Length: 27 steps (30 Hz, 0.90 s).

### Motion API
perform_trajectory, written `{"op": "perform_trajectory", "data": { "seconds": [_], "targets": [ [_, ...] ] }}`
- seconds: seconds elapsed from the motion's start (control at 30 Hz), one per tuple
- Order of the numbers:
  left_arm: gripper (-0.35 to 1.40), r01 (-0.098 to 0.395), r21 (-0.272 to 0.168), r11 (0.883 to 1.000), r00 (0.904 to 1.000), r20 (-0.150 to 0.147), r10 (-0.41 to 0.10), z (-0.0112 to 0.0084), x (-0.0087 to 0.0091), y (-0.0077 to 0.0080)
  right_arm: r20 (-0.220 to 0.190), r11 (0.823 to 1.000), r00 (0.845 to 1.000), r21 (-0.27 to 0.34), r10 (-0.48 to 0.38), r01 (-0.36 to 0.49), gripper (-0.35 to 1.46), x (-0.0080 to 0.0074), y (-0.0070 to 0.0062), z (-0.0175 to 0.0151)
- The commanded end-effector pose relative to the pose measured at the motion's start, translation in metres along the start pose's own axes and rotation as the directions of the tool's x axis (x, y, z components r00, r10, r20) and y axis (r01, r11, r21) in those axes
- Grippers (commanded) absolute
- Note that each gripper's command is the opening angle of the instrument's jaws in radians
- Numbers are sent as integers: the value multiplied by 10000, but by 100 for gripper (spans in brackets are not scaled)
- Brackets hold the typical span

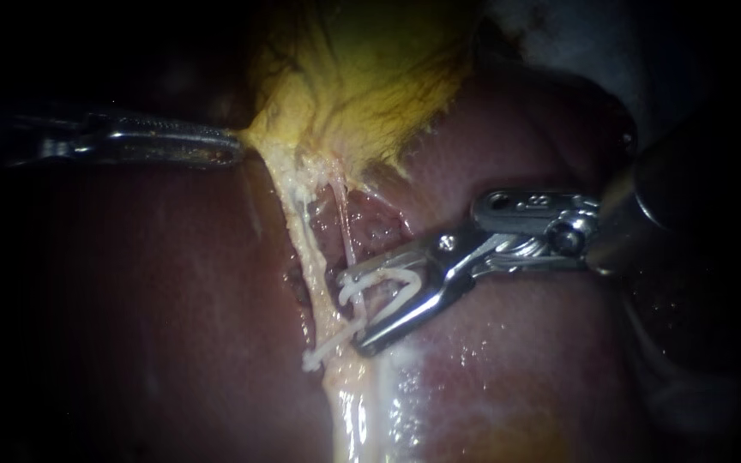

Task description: Clipping second clip left tube

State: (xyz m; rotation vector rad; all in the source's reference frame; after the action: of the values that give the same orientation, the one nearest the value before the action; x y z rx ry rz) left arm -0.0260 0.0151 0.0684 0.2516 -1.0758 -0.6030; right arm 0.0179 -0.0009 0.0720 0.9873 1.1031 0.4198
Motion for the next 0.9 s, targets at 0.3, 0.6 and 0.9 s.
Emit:
{"op": "perform_trajectory", "data": {
  "seconds": [0.3, 0.6, 0.9],
  "targets": [
    [-35, 1, -2, 10000, 10000, -2, -1, 0, 0, 0, 89, 9985, 9985, -146, 538, -536, 57, -29, 33, 6],
    [-35, 2, -6, 10000, 10000, -1, -2, 1, 0, 0, 144, 9940, 9942, -276, 1063, -1059, 57, -37, 53, 13],
    [-35, 1, -13, 10000, 10000, -1, -1, 2, 0, 0, 77, 9919, 9924, -326, 1231, -1228, 58, -33, 56, 37]
  ]
}}
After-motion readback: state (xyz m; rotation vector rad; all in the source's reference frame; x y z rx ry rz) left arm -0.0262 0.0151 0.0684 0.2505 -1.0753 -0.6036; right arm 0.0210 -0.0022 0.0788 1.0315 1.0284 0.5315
